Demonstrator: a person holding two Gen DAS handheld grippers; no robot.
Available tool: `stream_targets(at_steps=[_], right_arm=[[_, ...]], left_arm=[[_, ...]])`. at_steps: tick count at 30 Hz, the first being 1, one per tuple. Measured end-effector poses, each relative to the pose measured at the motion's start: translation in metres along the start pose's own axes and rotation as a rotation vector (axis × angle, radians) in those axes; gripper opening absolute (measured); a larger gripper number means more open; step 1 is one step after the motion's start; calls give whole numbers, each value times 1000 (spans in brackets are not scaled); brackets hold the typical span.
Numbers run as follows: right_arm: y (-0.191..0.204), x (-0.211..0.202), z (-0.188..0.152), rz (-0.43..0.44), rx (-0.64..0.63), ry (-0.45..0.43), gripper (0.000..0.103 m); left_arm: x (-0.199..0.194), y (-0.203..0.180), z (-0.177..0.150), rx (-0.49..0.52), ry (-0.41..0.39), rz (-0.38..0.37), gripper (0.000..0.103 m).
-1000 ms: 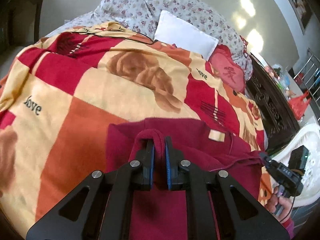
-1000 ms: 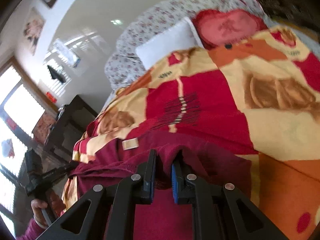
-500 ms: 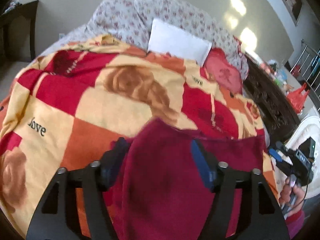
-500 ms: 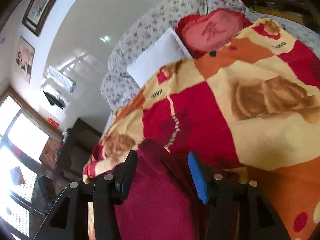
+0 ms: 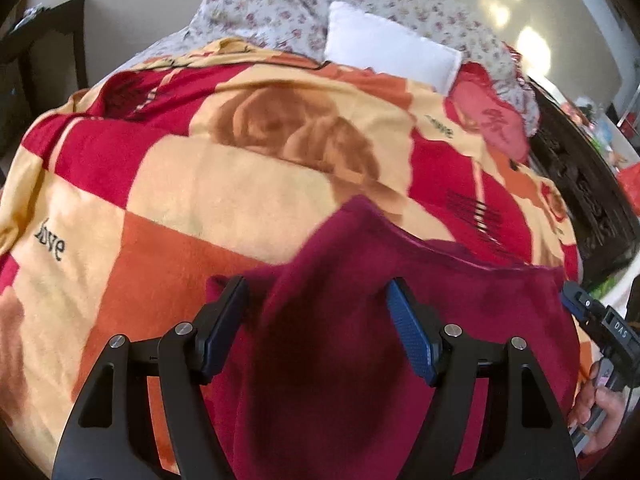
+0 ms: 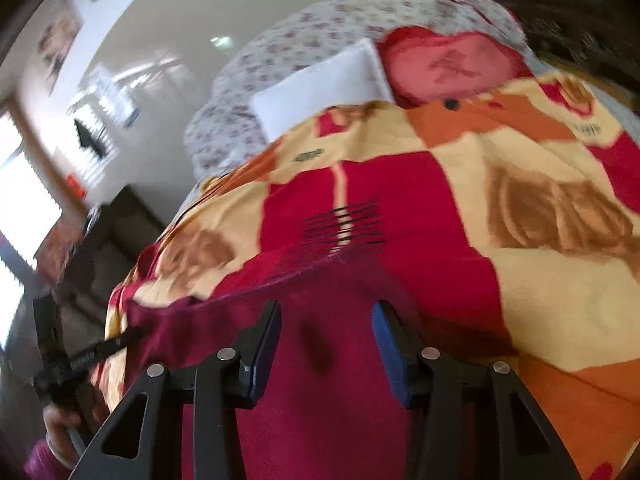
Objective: Fold small clothes
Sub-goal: 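Lift the hem and fold it over toward the collar, then open both tools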
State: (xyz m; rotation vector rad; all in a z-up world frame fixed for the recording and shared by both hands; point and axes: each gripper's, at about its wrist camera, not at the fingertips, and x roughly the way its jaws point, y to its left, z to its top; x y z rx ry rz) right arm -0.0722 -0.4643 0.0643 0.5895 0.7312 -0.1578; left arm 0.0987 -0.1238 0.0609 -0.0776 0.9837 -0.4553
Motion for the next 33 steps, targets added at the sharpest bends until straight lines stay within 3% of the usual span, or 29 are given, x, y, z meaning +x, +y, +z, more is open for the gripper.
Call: stream_targets(at_steps=[7, 13, 22, 33], right_arm=[[-3, 19, 3, -37, -28, 2, 47], [3, -7, 2, -31, -26, 17, 47], [16, -61, -48, 4, -64, 61, 47], [6, -54, -75, -54, -59, 74, 47]], left_arm=[[22, 4, 3, -28, 20, 29, 72], [7, -1, 0, -4, 7, 49, 72], [-30, -13, -18, 48, -26, 48, 72], [-53, -23, -44, 94, -15, 66, 72]])
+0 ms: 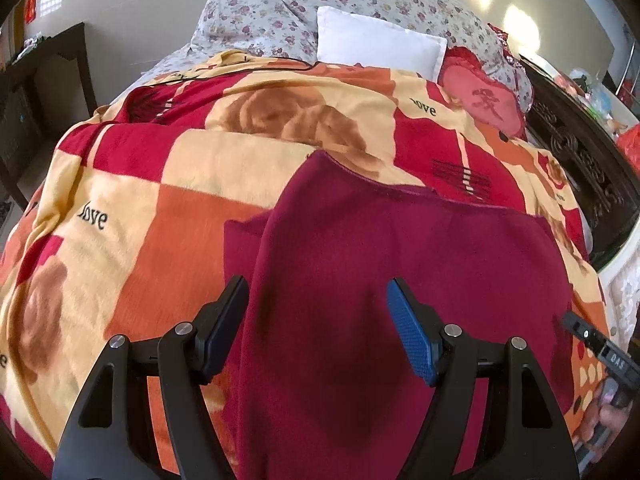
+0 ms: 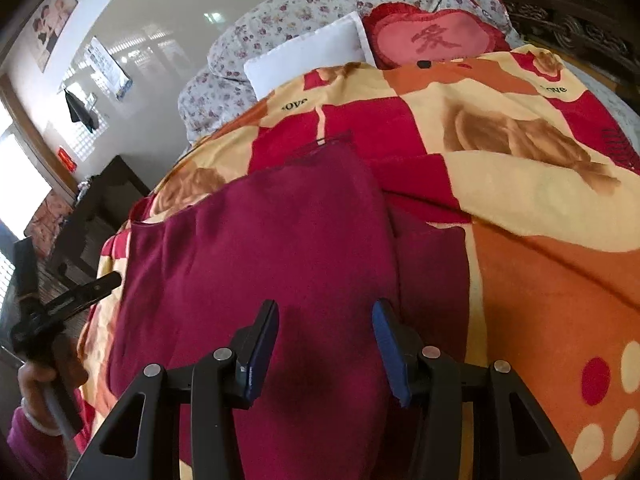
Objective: Fold small clothes
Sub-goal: 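Lift the hem and fold it over toward the collar, then open both tools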
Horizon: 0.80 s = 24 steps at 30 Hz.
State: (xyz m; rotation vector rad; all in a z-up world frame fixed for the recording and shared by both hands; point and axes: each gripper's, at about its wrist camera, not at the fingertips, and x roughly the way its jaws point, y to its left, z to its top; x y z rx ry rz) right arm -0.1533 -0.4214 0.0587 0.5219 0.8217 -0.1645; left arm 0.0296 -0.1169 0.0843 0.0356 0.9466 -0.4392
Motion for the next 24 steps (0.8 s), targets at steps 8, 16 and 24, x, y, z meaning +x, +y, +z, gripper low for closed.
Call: stream_targets(at_steps=[8, 16, 24], right_arm=[[0, -36, -17, -19, 6, 8, 47], [-21, -55, -59, -26, 40, 76, 48], [-4, -36, -76, 26, -35, 126, 27]], left_arm=[[-16, 6, -21, -3, 19, -19, 72], [-26, 23, -62, -51, 67, -57, 72], [-24, 26, -89, -55, 118, -48, 72]])
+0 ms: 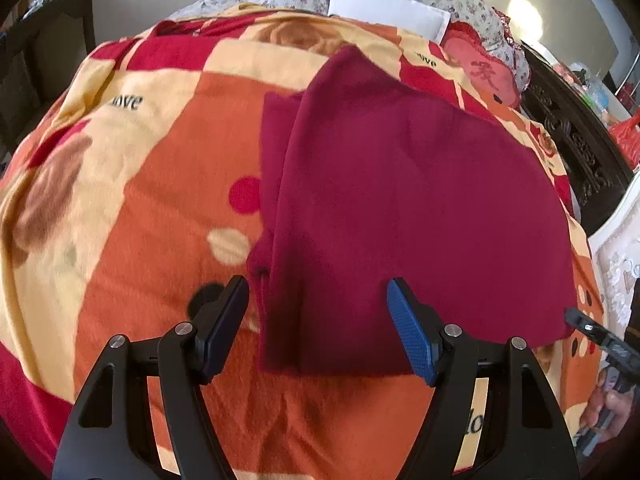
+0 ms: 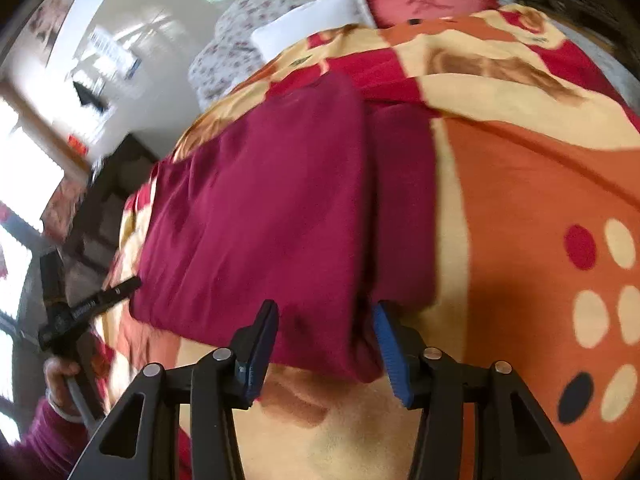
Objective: Fold small clothes
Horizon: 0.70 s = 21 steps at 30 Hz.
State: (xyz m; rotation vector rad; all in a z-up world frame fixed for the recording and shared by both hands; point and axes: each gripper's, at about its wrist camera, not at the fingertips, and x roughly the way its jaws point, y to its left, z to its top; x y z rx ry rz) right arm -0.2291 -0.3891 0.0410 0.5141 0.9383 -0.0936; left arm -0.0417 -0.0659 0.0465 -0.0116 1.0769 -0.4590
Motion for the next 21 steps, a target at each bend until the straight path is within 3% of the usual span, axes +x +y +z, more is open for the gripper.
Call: stream_targets(at_steps=[2, 9, 15, 20, 21], right_arm=[[-1, 3, -1, -23, -14, -1, 15], [-7, -10, -2, -97, -48, -4, 7], [-10, -12, 2, -106, -11, 0, 8], [5, -49, 17, -185, -27, -110, 13], [11, -53, 20, -185, -39, -125, 18]], left_arm=[[0, 1, -2, -1, 5, 2, 72], [-7, 1, -4, 1, -18, -8, 72], [-9, 0, -7, -5, -14, -8, 72], [-12, 3, -8, -1, -40, 10, 72], [-11, 4, -8, -7, -37, 7, 72]])
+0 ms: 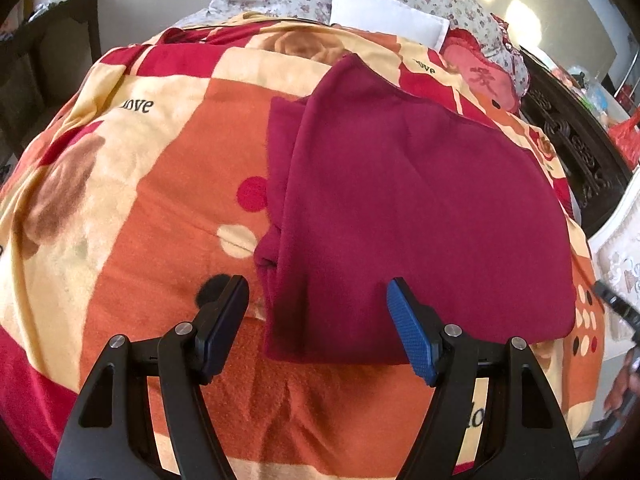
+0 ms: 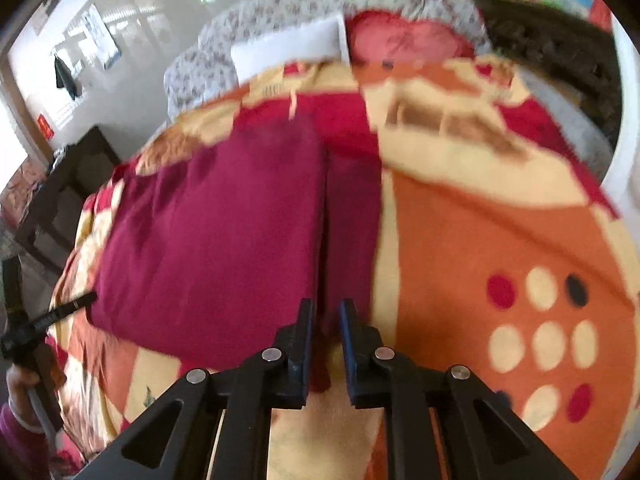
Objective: Fold small clothes
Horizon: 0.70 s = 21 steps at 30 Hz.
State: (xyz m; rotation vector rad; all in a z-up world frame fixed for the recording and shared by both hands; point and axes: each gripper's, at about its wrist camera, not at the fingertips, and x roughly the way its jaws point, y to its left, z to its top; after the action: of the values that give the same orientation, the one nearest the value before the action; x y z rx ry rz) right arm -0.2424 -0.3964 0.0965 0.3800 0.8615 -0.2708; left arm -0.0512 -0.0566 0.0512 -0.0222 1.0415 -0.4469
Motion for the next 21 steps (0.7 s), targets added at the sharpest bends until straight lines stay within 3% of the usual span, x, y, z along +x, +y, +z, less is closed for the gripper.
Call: stream_targets(at_steps=[2, 3, 10, 17, 21], right_arm=[[16, 3, 11, -5, -40, 10, 34], [24, 7, 15, -9, -58, 20, 36], [85, 55, 33, -30, -210, 78, 36], [115, 89, 40, -22, -260, 136, 36], [124, 110, 43, -33, -287, 170, 36]], left_arm=[[4, 3, -1, -18, 11, -7, 72], [5, 4, -2, -26, 15, -9, 72], [6, 11, -7, -58, 27, -25, 72], [2, 24, -3, -105, 3, -55, 72], [12, 27, -5, -116, 31, -56, 72]])
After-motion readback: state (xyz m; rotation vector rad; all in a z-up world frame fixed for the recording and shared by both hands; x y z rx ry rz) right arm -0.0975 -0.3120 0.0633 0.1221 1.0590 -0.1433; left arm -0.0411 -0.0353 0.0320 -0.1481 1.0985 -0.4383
